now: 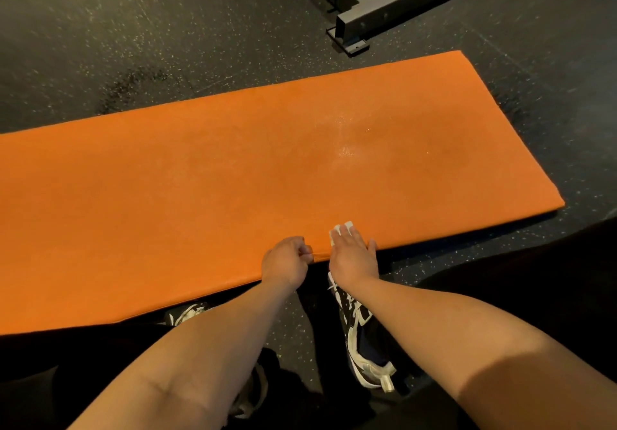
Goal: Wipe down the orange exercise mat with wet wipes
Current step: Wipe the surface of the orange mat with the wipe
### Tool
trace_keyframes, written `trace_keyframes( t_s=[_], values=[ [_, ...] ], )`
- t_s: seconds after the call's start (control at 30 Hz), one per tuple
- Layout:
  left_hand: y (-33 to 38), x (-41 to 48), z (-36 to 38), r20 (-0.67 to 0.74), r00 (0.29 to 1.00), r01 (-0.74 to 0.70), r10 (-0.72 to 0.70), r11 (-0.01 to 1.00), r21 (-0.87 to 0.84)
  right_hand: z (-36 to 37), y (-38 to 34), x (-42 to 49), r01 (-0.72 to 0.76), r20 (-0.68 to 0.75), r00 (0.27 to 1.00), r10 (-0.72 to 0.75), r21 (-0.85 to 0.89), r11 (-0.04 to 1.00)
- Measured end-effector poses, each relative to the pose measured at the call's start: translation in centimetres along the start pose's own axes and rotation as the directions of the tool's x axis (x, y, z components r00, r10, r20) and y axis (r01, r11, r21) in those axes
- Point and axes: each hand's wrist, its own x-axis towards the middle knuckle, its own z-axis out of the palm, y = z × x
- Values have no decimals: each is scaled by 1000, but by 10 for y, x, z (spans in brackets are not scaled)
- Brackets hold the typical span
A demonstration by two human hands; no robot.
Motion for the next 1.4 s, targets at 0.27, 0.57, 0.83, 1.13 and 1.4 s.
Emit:
trace_keyframes(
  t_s=[0.27, 0.57, 0.83, 1.13, 1.4],
  values=[
    [0, -4, -7, 8, 998, 58, -58, 998, 10, 4, -13, -8, 164, 22, 986, -165, 34, 986],
    [13, -6, -9, 39, 999, 28, -34, 986, 166, -7, 20, 0, -3, -22, 1000, 3, 4, 1000],
    [23, 6, 2, 70, 992, 80, -101, 965, 251, 5, 1, 2, 179, 38, 983, -179, 23, 984],
    [34, 12, 13, 64, 998, -30, 14, 964, 265, -13, 47, 8, -200, -90, 974, 210, 116, 973],
    [40, 14, 24, -4, 1000, -12, 14, 959, 284, -2, 18, 0, 165, -37, 986, -163, 34, 986]
  ],
)
